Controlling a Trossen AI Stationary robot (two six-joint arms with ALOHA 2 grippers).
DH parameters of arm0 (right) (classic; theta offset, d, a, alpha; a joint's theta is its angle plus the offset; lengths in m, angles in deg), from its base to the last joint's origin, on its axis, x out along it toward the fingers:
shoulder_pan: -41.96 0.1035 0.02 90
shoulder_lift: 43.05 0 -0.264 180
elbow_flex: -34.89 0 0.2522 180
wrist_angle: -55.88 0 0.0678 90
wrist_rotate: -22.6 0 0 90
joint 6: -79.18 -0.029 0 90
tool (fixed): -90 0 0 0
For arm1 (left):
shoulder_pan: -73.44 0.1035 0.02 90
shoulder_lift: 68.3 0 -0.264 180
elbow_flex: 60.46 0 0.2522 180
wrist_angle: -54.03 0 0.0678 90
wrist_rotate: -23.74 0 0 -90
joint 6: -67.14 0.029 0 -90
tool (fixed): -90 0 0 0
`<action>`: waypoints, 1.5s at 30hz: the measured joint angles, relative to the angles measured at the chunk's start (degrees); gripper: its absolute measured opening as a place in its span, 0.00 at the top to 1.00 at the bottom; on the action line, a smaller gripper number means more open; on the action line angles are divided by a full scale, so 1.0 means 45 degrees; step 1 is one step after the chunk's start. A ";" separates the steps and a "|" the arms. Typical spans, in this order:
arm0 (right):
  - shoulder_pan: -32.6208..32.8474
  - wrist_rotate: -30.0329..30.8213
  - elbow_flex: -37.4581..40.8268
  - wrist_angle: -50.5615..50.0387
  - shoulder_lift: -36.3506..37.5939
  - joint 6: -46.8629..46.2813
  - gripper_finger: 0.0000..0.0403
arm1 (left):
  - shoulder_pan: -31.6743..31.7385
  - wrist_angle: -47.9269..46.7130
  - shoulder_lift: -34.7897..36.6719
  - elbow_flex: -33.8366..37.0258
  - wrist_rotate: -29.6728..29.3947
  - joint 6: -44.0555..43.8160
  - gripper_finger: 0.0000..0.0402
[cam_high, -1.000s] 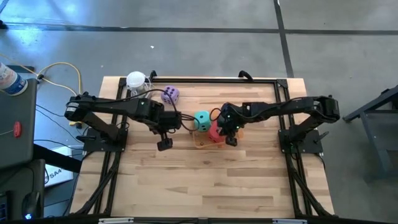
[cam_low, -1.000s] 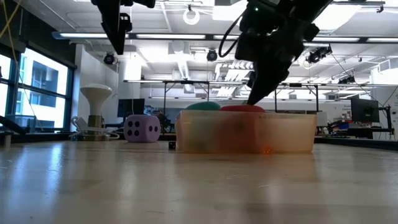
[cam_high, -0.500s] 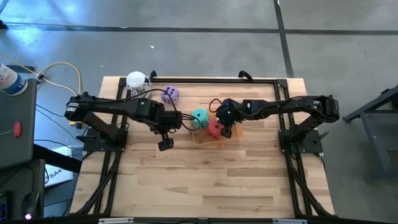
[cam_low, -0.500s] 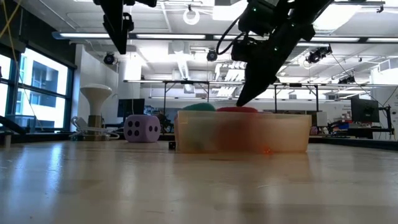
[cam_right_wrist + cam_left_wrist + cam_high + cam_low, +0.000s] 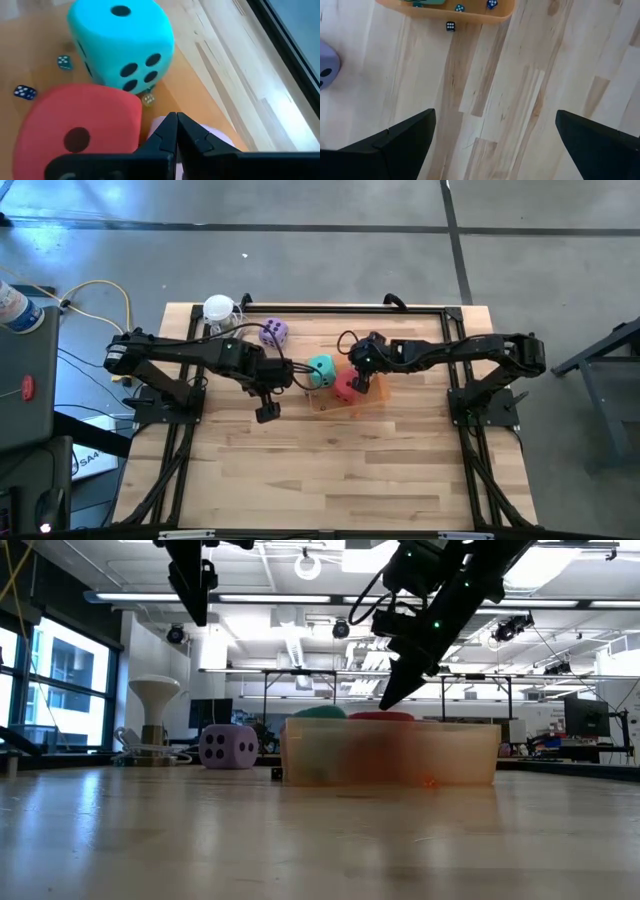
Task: Pick & Place Dice
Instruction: Put the large purple dice into the orange bin
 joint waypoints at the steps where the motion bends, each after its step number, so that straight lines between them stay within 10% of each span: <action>1: 0.0000 0.0081 -0.0002 -0.0083 0.0000 -0.0121 1.00 | -0.0005 0.0000 0.0000 0.0000 0.0000 0.0003 0.00; 17: 0.0465 0.0398 -0.0007 -0.2007 0.3869 -0.1417 1.00 | 0.0613 0.0000 0.0005 0.0000 0.0880 0.2002 0.00; 33: 0.1592 0.0456 -0.0007 -0.3400 0.5318 -0.2791 1.00 | 0.6327 0.0105 -0.0068 0.0359 0.1862 0.8050 0.00; 45: 0.1021 0.2099 -0.0002 -0.3676 0.5294 -0.3197 1.00 | 0.7908 0.2281 -0.0099 0.0427 0.1966 0.9917 0.00</action>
